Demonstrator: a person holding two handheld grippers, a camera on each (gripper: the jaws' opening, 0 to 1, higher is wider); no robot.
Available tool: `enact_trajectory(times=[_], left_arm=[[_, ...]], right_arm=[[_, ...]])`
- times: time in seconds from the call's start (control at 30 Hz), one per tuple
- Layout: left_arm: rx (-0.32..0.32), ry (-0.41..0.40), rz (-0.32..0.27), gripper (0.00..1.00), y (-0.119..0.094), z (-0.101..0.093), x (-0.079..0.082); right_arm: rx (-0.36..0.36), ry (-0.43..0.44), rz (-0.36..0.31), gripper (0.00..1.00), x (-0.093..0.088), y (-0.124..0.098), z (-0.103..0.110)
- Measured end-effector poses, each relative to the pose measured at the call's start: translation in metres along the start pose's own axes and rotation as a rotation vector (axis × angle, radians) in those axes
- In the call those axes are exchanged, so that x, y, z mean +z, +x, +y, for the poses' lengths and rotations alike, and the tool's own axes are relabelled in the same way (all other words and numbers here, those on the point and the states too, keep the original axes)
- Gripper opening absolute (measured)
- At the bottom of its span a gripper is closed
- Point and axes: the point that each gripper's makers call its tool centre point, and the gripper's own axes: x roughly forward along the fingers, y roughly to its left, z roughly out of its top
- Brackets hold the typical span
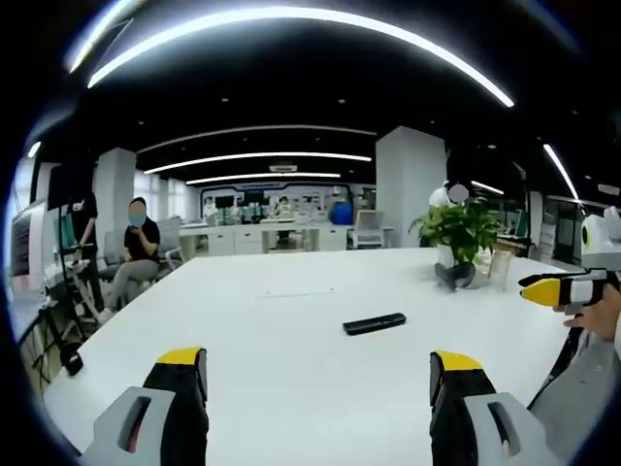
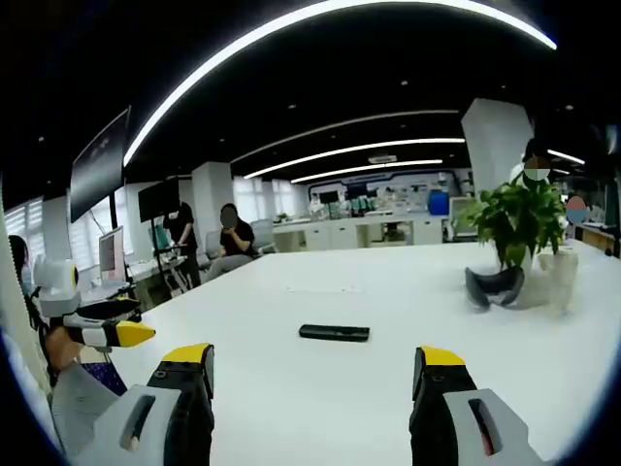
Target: Press the specified remote control buttons in sequence, fully releasing each button before pressing the next.
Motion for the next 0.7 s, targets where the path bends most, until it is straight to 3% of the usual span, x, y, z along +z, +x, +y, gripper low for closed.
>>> enact_trajectory(times=[0.7], left_arm=[[-0.001,0.003,0.006,0.98,-0.0002,-0.0008,-0.0003]], right_arm=[[-0.006,-0.001,0.008,0.82,-0.0014,-0.0009,-0.0012]])
